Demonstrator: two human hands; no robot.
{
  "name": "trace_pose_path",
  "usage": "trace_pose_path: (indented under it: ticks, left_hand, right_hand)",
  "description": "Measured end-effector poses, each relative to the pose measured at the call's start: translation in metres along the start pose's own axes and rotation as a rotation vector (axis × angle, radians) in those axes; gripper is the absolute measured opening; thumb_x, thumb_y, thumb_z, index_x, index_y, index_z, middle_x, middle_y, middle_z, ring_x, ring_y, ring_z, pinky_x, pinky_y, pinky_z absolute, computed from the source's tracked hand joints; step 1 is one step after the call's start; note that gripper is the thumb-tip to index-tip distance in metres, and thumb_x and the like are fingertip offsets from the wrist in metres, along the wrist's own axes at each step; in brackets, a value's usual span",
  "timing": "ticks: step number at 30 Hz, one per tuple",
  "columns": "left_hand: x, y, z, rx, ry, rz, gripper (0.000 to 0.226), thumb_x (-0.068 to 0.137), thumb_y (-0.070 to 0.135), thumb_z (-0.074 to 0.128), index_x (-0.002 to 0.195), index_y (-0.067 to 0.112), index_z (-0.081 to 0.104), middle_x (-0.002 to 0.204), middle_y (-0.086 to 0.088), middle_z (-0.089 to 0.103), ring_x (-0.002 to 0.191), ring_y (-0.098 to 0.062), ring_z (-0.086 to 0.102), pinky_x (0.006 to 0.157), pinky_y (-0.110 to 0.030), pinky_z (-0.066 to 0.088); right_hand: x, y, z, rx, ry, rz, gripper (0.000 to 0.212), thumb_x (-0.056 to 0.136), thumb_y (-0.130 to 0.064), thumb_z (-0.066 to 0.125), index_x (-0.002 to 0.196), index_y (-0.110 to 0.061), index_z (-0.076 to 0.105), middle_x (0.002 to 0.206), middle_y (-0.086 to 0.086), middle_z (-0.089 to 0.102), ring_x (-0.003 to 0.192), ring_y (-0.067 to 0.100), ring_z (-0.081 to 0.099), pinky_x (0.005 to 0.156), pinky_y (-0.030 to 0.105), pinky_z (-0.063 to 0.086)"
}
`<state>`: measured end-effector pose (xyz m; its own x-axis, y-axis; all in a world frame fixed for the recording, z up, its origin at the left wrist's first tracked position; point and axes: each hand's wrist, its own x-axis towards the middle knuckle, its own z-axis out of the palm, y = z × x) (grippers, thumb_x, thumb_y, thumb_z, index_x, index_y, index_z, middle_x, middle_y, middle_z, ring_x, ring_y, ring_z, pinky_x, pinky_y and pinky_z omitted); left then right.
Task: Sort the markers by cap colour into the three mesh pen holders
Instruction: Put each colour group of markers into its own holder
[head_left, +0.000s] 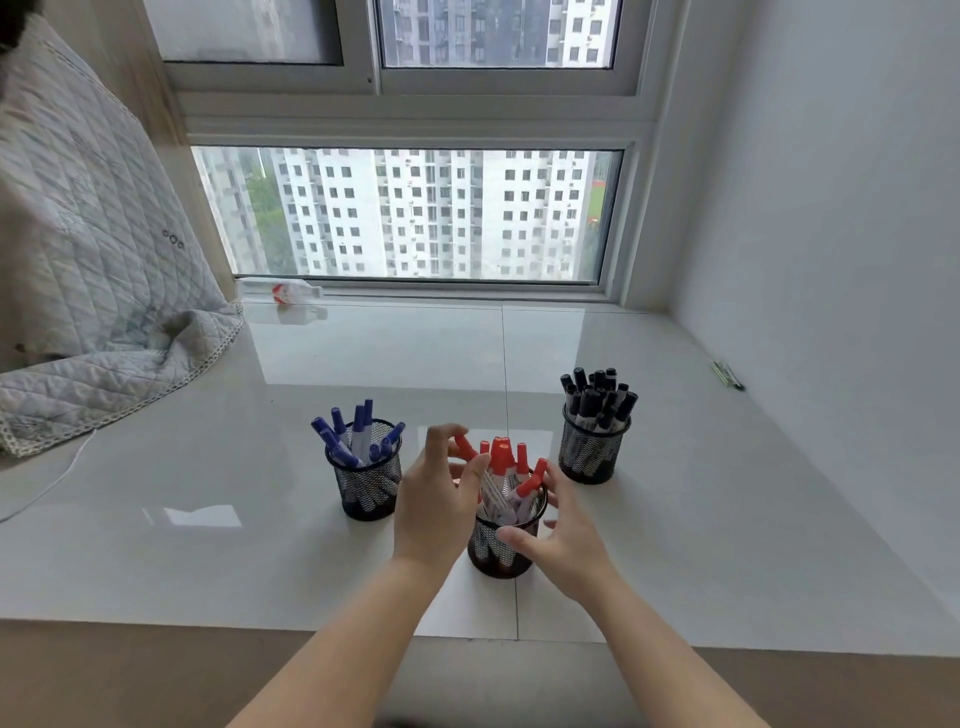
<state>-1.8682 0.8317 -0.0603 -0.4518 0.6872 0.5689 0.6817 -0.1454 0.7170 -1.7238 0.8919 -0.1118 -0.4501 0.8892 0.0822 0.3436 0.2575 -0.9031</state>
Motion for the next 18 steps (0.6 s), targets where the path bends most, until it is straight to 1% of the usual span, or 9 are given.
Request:
trace_pose_path:
  ticks: [3, 4, 8, 10, 12, 14, 15, 17, 18]
  left_hand:
    - [-0.003, -0.003, 0.002, 0.062, 0.015, 0.042, 0.014, 0.085, 0.017, 0.065, 0.096, 0.011, 0.059, 0.083, 0.003, 0.066, 0.071, -0.01, 0.064, 0.064, -0.017, 0.048]
    - [-0.003, -0.003, 0.003, 0.068, 0.013, 0.043, 0.013, 0.084, 0.016, 0.066, 0.095, 0.011, 0.06, 0.084, 0.002, 0.066, 0.071, -0.011, 0.064, 0.065, -0.019, 0.049]
    - [-0.009, -0.008, 0.005, 0.22, 0.004, 0.112, 0.009, 0.079, 0.016, 0.071, 0.084, 0.012, 0.065, 0.078, 0.002, 0.067, 0.073, -0.016, 0.06, 0.061, -0.023, 0.045]
    - [-0.011, -0.012, 0.004, 0.264, 0.023, 0.124, 0.008, 0.077, 0.016, 0.073, 0.082, 0.013, 0.067, 0.077, 0.003, 0.067, 0.077, -0.019, 0.059, 0.061, -0.023, 0.044]
    - [-0.012, -0.018, 0.003, 0.24, 0.06, 0.098, 0.009, 0.078, 0.017, 0.072, 0.086, 0.016, 0.069, 0.084, 0.004, 0.066, 0.084, -0.018, 0.058, 0.066, -0.028, 0.049]
    - [-0.016, -0.023, 0.004, 0.154, 0.048, 0.036, 0.022, 0.08, 0.024, 0.07, 0.102, 0.022, 0.068, 0.102, 0.007, 0.061, 0.097, -0.013, 0.052, 0.078, -0.032, 0.051]
    - [-0.021, -0.026, 0.005, 0.087, 0.008, -0.004, 0.036, 0.081, 0.03, 0.068, 0.116, 0.026, 0.061, 0.113, 0.009, 0.054, 0.105, -0.01, 0.049, 0.085, -0.032, 0.048]
    - [-0.034, -0.032, 0.009, -0.067, -0.1, -0.119, 0.069, 0.076, 0.046, 0.066, 0.136, 0.035, 0.035, 0.127, 0.015, 0.038, 0.118, -0.007, 0.043, 0.092, -0.028, 0.042]
    - [-0.041, -0.036, 0.013, -0.117, -0.149, -0.173, 0.082, 0.072, 0.05, 0.067, 0.139, 0.041, 0.021, 0.131, 0.017, 0.033, 0.121, -0.004, 0.041, 0.095, -0.027, 0.04]
  right_hand:
    - [0.002, -0.002, 0.006, 0.018, -0.027, 0.006, 0.099, 0.052, -0.041, 0.081, 0.132, -0.049, 0.024, 0.116, -0.034, 0.049, 0.107, -0.016, 0.048, 0.084, 0.004, 0.037]
    - [0.002, -0.004, 0.008, 0.033, -0.015, 0.008, 0.097, 0.051, -0.039, 0.081, 0.129, -0.051, 0.025, 0.112, -0.036, 0.05, 0.103, -0.019, 0.049, 0.079, 0.003, 0.038]
    - [0.005, -0.006, 0.017, 0.057, 0.05, 0.018, 0.091, 0.051, -0.035, 0.082, 0.126, -0.044, 0.033, 0.104, -0.031, 0.056, 0.091, -0.017, 0.055, 0.072, 0.005, 0.04]
    - [0.006, -0.006, 0.02, 0.046, 0.068, 0.027, 0.094, 0.051, -0.035, 0.083, 0.131, -0.039, 0.033, 0.103, -0.03, 0.056, 0.092, -0.013, 0.056, 0.074, 0.01, 0.041]
    - [0.006, -0.004, 0.022, 0.035, 0.078, 0.036, 0.097, 0.052, -0.033, 0.083, 0.134, -0.035, 0.031, 0.106, -0.029, 0.054, 0.095, -0.009, 0.056, 0.08, 0.018, 0.044]
    - [0.005, -0.002, 0.021, 0.029, 0.063, 0.038, 0.098, 0.053, -0.031, 0.084, 0.136, -0.034, 0.031, 0.112, -0.028, 0.052, 0.101, -0.003, 0.057, 0.087, 0.024, 0.046]
    - [0.004, 0.0, 0.02, 0.021, 0.047, 0.039, 0.098, 0.055, -0.03, 0.084, 0.136, -0.035, 0.03, 0.114, -0.029, 0.051, 0.104, 0.0, 0.056, 0.09, 0.025, 0.046]
    - [0.002, 0.007, 0.016, -0.028, 0.014, 0.031, 0.092, 0.06, -0.03, 0.081, 0.136, -0.039, 0.03, 0.116, -0.029, 0.052, 0.109, 0.0, 0.052, 0.091, 0.024, 0.043]
    - [0.0, 0.012, 0.013, -0.077, 0.005, 0.026, 0.088, 0.064, -0.029, 0.079, 0.136, -0.039, 0.03, 0.119, -0.027, 0.051, 0.111, -0.001, 0.049, 0.091, 0.023, 0.041]
